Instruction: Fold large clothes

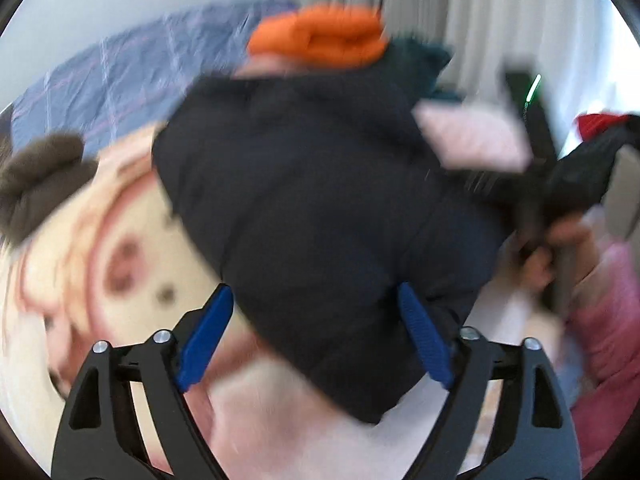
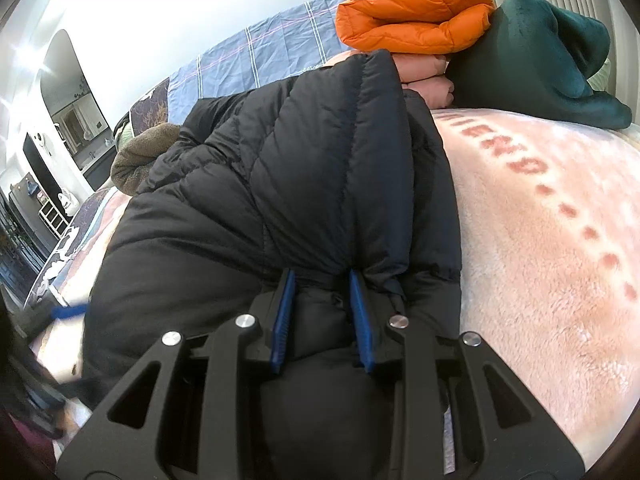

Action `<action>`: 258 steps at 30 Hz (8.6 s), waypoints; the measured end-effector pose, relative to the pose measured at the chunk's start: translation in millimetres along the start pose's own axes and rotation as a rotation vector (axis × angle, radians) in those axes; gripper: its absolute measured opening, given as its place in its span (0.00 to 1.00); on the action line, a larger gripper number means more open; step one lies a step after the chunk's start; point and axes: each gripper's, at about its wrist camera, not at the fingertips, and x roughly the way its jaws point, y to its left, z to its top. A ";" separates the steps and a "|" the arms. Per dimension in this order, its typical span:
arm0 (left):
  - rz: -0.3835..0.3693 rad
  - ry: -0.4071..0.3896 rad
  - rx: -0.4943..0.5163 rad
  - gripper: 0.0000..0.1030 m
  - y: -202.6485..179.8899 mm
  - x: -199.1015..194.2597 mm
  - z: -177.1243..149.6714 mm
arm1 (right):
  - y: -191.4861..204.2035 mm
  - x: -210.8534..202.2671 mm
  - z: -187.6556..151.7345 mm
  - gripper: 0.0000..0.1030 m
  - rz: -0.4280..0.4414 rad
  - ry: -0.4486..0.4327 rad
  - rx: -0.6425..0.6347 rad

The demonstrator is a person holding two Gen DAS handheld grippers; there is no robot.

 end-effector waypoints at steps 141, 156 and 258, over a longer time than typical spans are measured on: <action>0.225 -0.369 -0.215 0.59 205.6 1.5 282.3 | 135.3 165.3 263.3 0.37 0.403 -0.136 0.047; 0.619 -0.082 -0.347 0.91 315.2 235.6 262.9 | 133.5 374.7 237.7 0.88 -0.330 -0.073 -0.178; 0.481 -0.398 -0.307 0.99 -21.6 -169.6 29.4 | 183.4 -138.7 -22.3 0.98 -0.267 -0.288 -0.222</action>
